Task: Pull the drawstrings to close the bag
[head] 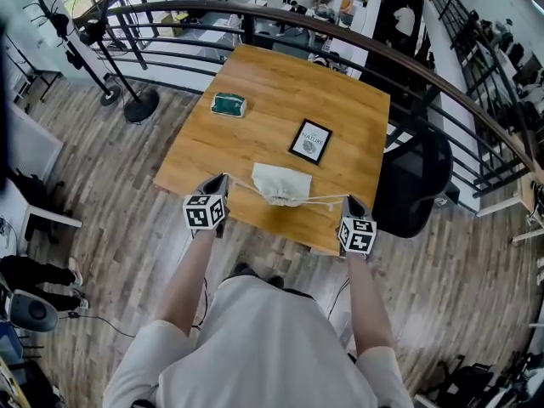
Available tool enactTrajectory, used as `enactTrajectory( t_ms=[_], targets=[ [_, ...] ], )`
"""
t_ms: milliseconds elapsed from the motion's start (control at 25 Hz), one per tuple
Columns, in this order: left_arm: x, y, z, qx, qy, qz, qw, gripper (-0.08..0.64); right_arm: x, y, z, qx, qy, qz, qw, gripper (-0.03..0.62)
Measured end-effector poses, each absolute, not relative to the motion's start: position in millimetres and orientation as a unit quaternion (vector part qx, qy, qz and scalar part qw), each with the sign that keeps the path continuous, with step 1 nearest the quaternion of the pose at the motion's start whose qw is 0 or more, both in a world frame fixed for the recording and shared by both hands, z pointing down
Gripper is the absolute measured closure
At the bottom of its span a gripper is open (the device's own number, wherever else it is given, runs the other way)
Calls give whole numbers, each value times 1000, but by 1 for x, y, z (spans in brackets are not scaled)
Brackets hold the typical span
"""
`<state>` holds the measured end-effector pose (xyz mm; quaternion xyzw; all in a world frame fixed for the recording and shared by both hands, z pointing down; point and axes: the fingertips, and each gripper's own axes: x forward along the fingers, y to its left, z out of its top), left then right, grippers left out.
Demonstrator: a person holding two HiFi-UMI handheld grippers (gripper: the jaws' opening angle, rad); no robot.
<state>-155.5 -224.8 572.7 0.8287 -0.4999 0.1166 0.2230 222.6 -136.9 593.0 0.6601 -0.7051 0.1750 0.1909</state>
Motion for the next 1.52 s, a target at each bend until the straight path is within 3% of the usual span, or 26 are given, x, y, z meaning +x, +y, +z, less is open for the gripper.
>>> enactTrajectory(
  t_ms=[640, 1520],
  targets=[
    [-159, -273, 485, 857, -482, 67, 169, 560, 252, -165, 494, 709, -685, 115, 120, 580],
    [-137, -275, 460, 876, -454, 56, 153, 560, 239, -162, 465, 699, -697, 82, 133, 583]
  ],
)
